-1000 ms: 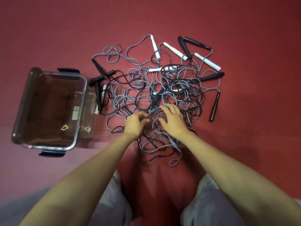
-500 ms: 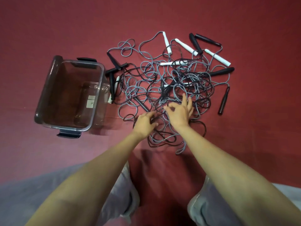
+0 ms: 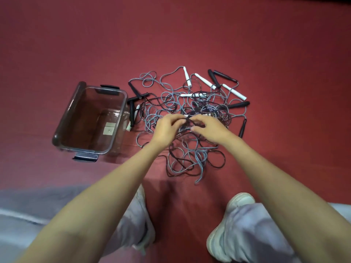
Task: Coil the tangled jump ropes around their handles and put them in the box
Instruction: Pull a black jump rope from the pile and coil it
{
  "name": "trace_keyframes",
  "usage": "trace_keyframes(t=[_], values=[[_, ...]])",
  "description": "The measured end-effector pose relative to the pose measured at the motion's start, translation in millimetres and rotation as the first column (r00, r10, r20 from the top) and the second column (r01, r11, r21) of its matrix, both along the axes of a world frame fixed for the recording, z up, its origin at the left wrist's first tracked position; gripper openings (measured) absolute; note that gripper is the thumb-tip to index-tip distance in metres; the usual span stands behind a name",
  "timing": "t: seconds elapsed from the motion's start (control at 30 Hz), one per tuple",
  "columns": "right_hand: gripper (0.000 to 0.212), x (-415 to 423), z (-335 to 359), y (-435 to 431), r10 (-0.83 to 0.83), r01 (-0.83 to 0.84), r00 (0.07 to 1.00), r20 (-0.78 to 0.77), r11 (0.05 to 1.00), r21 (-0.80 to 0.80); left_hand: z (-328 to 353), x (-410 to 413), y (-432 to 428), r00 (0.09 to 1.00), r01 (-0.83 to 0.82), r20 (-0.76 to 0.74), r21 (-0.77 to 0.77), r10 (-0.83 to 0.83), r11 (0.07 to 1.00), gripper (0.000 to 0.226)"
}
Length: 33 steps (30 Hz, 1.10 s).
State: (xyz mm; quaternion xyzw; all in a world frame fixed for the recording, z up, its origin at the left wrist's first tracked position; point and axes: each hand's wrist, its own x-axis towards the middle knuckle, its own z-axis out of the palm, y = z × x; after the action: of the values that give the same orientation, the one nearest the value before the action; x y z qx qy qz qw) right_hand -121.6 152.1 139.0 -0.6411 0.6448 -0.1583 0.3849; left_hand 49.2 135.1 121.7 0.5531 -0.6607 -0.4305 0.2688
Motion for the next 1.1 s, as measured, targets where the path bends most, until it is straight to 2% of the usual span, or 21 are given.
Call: trace_keyframes(t=[0.07,0.1,0.17,0.23,0.27,0.33,0.37,0.4,0.43,0.5,0.57,0.6,0.63,0.67,0.73,0.77,0.87,0.9,1.0,1.07,1.1], values=[[0.008,1,15,3,-0.163,0.167,0.974,0.160,0.986,-0.013,13,4,1,0.996,-0.028,-0.082,0.033,0.031,0.999,0.004],[0.008,-2,20,2,-0.235,0.251,0.949,0.209,0.967,-0.052,15,7,2,0.995,-0.012,-0.095,0.074,0.019,0.997,0.006],[0.012,-11,30,-2,-0.324,0.367,0.901,0.287,0.924,-0.111,13,17,6,0.997,0.072,-0.016,0.153,-0.070,0.986,0.018],[0.014,-21,36,-4,-0.395,0.449,0.864,0.312,0.885,-0.125,7,28,11,0.981,0.092,0.148,0.200,-0.123,0.975,0.027],[0.014,-27,37,-5,-0.410,0.447,0.875,0.257,0.888,-0.108,2,33,12,0.976,0.050,0.198,0.181,-0.086,0.982,0.025],[0.023,-34,34,-2,-0.329,0.326,0.944,-0.039,0.943,-0.063,-6,42,12,0.984,-0.103,0.157,0.120,0.084,0.987,0.006],[0.038,-34,31,0,-0.230,0.227,0.961,-0.156,0.973,-0.036,-8,43,11,0.984,-0.158,0.101,0.094,0.149,0.983,0.006],[0.053,-30,28,1,-0.117,0.114,0.976,-0.186,0.993,-0.026,-6,40,11,0.988,-0.150,0.053,0.082,0.146,0.985,0.009],[0.060,-23,25,2,-0.007,0.002,0.987,-0.158,1.000,-0.028,-3,35,10,0.995,-0.099,0.020,0.079,0.098,0.992,0.009],[0.050,-10,14,-1,0.139,-0.142,0.987,-0.083,0.989,-0.036,5,22,9,1.000,0.027,0.012,0.034,-0.027,0.999,0.011],[0.023,-5,5,-7,0.081,-0.082,0.996,-0.028,0.996,-0.019,7,17,3,0.999,0.043,0.013,-0.005,-0.043,0.999,0.012],[0.016,-6,2,-11,0.060,-0.062,0.997,-0.040,0.997,-0.038,5,20,-1,1.000,0.023,0.006,0.001,-0.023,1.000,0.012],[0.017,-8,-1,-15,0.074,-0.079,0.994,-0.077,0.995,-0.066,0,25,-5,1.000,-0.007,-0.010,0.025,0.007,1.000,0.012],[0.026,-9,-4,-18,0.114,-0.120,0.990,-0.083,0.990,-0.071,-4,30,-7,0.999,-0.034,-0.040,0.067,0.037,0.997,0.012],[0.050,-7,-9,-22,0.184,-0.185,0.983,-0.025,0.983,-0.014,-9,33,-10,0.989,-0.063,-0.127,0.143,0.081,0.988,0.013],[0.048,-4,-12,-24,0.198,-0.198,0.980,0.003,0.980,0.010,-10,32,-11,0.983,-0.064,-0.161,0.156,0.089,0.986,0.012],[0.014,1,-23,-27,0.111,-0.115,0.987,0.115,0.993,0.034,-17,27,-15,0.978,-0.029,-0.200,0.173,0.064,0.985,0.012],[0.009,-1,-24,-28,0.065,-0.076,0.983,0.175,0.995,0.058,-20,26,-17,0.976,-0.024,-0.209,0.186,0.063,0.982,0.010],[0.016,-4,-29,-31,0.038,-0.114,0.950,0.311,0.967,0.230,-29,22,-17,0.963,-0.057,-0.244,0.227,0.113,0.972,0.008],[0.011,-4,-30,-32,0.039,-0.094,0.964,0.264,0.975,0.199,-30,15,-18,0.964,-0.043,-0.249,0.210,0.096,0.977,0.006],[0.013,-5,-29,-35,-0.039,-0.007,0.961,0.275,0.986,0.164,-30,12,-19,0.968,-0.018,-0.241,0.213,0.071,0.977,0.007]])
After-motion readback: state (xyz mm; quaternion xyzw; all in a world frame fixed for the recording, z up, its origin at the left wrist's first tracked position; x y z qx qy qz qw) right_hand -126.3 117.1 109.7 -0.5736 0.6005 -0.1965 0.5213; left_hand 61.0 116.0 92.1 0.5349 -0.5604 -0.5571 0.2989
